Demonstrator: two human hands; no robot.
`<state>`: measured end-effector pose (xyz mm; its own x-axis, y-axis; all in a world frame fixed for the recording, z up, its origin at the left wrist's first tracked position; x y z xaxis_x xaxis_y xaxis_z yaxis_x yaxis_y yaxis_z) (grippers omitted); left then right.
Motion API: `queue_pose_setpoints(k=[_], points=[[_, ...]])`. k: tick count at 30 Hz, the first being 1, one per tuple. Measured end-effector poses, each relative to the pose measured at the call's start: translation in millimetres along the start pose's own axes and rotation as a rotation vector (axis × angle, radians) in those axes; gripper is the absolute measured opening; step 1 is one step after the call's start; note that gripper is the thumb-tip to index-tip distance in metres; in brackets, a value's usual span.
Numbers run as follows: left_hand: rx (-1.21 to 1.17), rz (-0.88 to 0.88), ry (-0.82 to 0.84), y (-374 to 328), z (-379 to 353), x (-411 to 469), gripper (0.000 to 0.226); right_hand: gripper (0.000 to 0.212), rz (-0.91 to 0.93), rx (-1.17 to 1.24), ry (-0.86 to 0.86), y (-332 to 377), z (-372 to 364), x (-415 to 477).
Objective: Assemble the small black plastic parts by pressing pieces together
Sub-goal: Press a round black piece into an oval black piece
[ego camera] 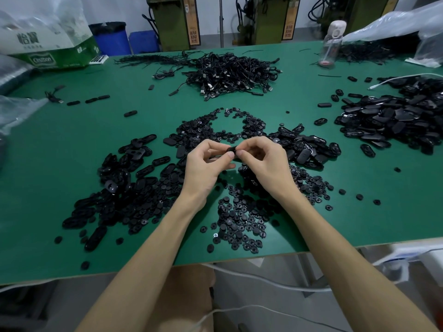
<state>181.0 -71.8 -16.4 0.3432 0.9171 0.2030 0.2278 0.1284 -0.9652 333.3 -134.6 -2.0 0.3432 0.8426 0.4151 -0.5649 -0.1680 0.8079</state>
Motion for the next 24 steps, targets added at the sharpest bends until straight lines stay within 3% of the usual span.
queue_pose_setpoints(k=[24], points=[[-0.007,0.018,0.018,1.7,0.6,1.8,0.019,0.009,0.085,-0.094,-0.030,5.9,-0.4,-1.6]])
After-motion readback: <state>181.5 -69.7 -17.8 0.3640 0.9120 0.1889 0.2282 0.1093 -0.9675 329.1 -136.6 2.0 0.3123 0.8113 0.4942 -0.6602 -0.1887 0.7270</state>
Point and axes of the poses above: each hand's wrist, its own x-axis towards the middle knuckle, its own z-axis out of the back of the hand, y = z × x, the point moved 5 cm from there along x, towards the middle knuckle, and after that the axes turned 5 degrees about -x, right-handed, at the moved point
